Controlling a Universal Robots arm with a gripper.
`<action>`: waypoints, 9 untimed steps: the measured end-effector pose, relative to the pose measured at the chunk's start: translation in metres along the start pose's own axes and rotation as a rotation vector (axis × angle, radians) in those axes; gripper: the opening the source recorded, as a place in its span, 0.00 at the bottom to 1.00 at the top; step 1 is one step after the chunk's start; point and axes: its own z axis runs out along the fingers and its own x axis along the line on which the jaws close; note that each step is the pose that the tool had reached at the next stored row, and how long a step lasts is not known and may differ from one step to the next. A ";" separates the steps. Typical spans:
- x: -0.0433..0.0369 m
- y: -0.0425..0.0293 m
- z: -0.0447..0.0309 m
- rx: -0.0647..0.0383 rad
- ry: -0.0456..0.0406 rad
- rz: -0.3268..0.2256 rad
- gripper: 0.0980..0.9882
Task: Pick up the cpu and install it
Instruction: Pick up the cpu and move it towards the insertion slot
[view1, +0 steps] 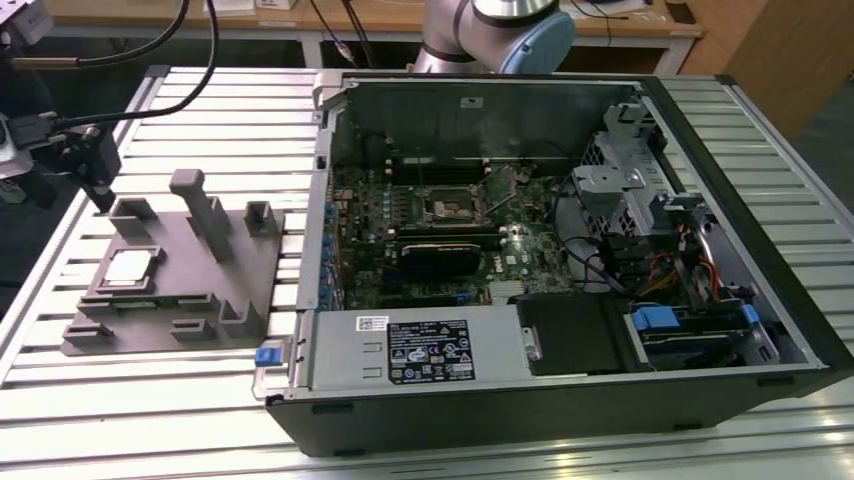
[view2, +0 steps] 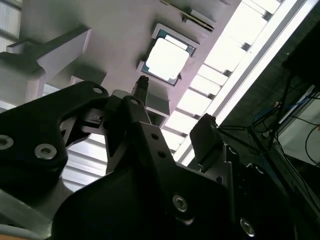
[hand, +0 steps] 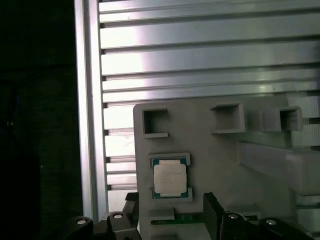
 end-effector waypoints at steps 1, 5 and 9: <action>0.0000 -0.0001 0.0005 0.000 0.0001 0.000 0.63; -0.0001 -0.0004 0.0040 0.001 -0.0001 0.000 0.70; -0.0003 -0.0007 0.0108 0.001 0.0002 -0.009 0.70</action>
